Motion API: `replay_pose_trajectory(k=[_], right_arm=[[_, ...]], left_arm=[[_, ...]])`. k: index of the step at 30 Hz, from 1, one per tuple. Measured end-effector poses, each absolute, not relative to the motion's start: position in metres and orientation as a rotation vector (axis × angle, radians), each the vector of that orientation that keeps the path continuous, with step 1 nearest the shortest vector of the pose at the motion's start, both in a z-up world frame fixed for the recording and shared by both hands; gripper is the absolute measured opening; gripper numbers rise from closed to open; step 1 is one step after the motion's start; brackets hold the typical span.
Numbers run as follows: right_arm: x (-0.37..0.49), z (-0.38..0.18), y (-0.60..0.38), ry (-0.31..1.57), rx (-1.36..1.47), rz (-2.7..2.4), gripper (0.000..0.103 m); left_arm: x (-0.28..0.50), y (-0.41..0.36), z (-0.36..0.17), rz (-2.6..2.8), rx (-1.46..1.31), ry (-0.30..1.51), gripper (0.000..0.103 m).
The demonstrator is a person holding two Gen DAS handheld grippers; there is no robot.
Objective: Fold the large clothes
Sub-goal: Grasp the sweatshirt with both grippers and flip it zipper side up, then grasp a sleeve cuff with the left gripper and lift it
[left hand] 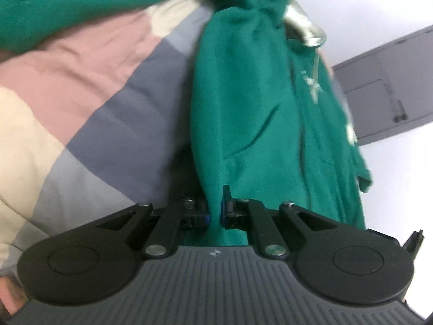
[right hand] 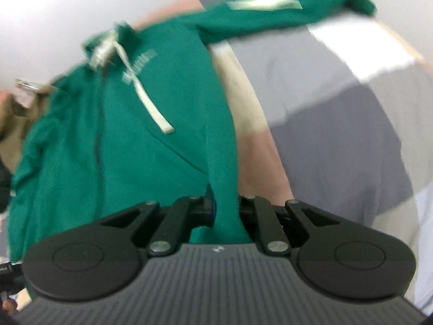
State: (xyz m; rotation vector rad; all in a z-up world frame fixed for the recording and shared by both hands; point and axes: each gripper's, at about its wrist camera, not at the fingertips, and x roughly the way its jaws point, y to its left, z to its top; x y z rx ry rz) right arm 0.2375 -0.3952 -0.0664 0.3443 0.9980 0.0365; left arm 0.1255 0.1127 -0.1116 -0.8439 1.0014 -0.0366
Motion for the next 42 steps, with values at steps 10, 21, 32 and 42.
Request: replay_pose_trajectory(k=[10, 21, 32, 42], right_arm=[[0.231, -0.061, -0.392, 0.909, 0.302, -0.020, 0.054], [0.223, -0.057, -0.368, 0.773, 0.219, 0.040, 0.082], [0.230, -0.069, -0.357, 0.798, 0.198, 0.032, 0.081], [0.230, -0.074, -0.356, 0.795, 0.184, -0.017, 0.080]], left_arm=[[0.118, 0.142, -0.104, 0.081, -0.964, 0.875, 0.059], [0.093, 0.227, -0.118, 0.497, -1.384, 0.544, 0.082], [0.107, 0.290, -0.154, 0.763, -1.631, 0.331, 0.076], [0.138, 0.344, -0.105, 0.855, -1.353, 0.369, 0.018]])
